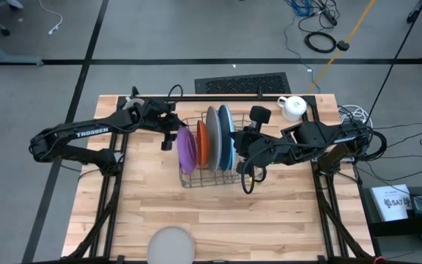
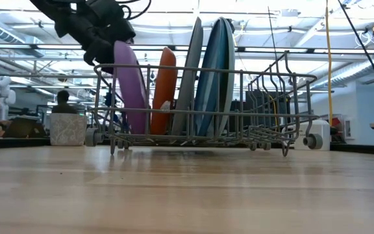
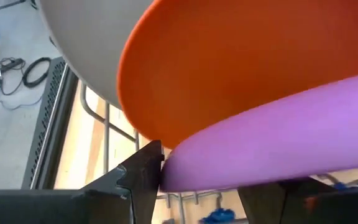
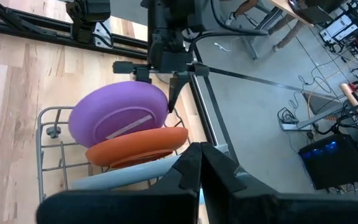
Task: Sort dishes
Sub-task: Put the purple plate in the dish rack
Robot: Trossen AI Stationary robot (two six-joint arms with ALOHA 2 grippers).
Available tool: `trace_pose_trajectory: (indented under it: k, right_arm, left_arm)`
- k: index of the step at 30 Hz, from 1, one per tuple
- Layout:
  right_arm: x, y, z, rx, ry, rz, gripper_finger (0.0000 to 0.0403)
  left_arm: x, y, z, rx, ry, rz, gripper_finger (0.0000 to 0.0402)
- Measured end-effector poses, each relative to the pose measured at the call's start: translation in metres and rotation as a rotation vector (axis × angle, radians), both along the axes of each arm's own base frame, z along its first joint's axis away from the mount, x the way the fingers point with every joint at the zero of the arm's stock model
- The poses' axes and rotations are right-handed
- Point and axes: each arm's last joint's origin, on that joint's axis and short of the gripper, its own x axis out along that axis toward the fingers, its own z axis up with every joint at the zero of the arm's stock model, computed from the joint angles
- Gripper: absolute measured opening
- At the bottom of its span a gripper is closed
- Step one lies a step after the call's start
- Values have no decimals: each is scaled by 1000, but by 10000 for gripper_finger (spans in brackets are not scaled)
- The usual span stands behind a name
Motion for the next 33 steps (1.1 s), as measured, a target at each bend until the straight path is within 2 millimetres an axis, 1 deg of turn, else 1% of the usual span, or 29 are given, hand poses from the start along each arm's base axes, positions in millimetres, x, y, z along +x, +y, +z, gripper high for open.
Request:
trace_pose_trajectory:
  k: [5,11,13,16,19,23,28,33]
  right_arm:
    - [0,-2,0,-6,4,-1,0]
    - [1,-3,0,-8,5,-6,0]
    - [1,-3,0,-8,5,-6,0]
    - [1,-3,0,-8,5,-6,0]
    - [1,-3,0,-8,5,-6,0]
    - [1,-3,0,-8,5,-6,0]
    - [1,-3,0,-5,3,-8,0]
    - [1,-3,0,-4,3,-8,0]
  left_arm:
    - [3,-2,13,-49,-32,67,190]
    - [8,-4,31,-33,-84,60,190]
    - [9,-4,34,-36,-93,61,190]
    - [9,-4,34,-36,-90,76,190]
    - [9,-3,35,-31,-84,129,190]
    - [9,-4,35,-59,-86,162,190]
    - [9,-9,31,-98,-50,164,190]
    - [10,-14,28,-98,-23,150,190]
